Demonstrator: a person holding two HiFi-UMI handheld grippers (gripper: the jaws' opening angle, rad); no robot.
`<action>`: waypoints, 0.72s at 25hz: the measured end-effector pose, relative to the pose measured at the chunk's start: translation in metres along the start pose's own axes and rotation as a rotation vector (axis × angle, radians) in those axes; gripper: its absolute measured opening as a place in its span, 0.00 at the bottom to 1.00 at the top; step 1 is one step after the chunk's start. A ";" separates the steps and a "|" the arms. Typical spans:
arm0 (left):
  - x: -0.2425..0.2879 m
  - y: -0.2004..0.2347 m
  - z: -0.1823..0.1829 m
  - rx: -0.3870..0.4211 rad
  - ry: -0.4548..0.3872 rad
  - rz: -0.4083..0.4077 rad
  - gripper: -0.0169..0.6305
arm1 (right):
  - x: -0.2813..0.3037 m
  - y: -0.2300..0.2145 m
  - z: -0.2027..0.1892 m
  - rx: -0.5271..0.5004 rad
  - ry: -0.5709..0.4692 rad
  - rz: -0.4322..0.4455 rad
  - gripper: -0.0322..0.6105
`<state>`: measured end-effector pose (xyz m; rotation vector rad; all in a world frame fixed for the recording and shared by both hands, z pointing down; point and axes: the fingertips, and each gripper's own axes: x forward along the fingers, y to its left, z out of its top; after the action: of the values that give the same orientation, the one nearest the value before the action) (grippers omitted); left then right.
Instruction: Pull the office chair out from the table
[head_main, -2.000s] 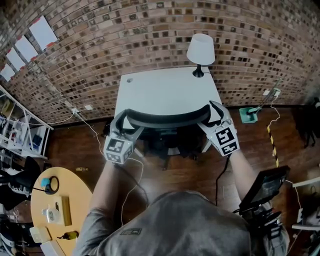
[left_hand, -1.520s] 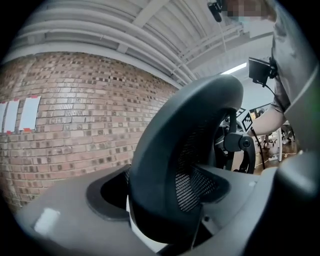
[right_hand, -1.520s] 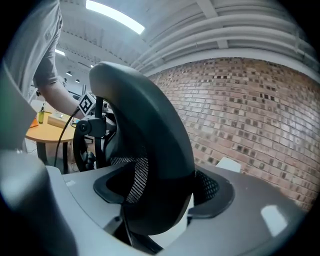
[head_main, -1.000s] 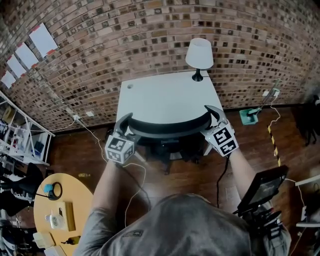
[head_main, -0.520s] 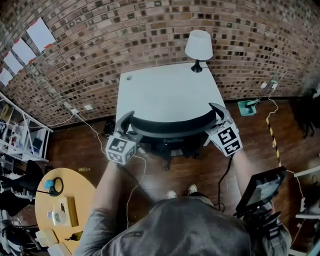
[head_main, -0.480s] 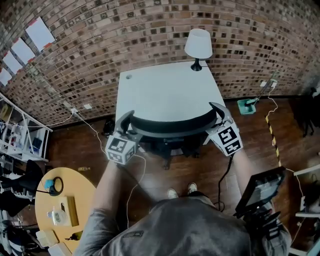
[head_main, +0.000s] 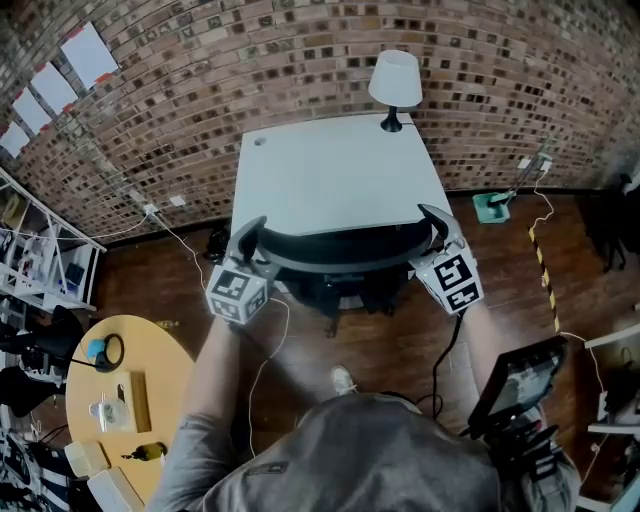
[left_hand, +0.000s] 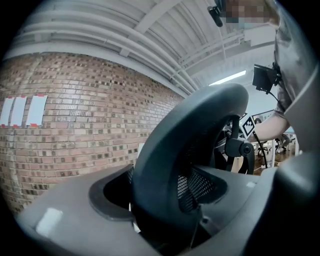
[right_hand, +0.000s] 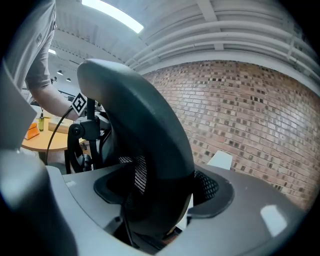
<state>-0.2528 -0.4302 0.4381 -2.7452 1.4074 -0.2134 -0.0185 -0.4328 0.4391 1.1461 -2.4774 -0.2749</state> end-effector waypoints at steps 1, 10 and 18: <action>-0.004 -0.004 0.001 -0.002 -0.001 0.002 0.54 | -0.005 0.002 0.000 -0.001 -0.003 0.002 0.59; -0.039 -0.039 0.000 -0.011 0.008 0.029 0.54 | -0.044 0.027 -0.005 -0.005 -0.006 0.016 0.59; -0.069 -0.067 0.003 -0.028 0.016 0.039 0.54 | -0.077 0.047 -0.003 -0.011 -0.020 0.024 0.59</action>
<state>-0.2385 -0.3351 0.4359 -2.7417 1.4778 -0.2162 -0.0039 -0.3436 0.4368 1.1132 -2.5021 -0.2937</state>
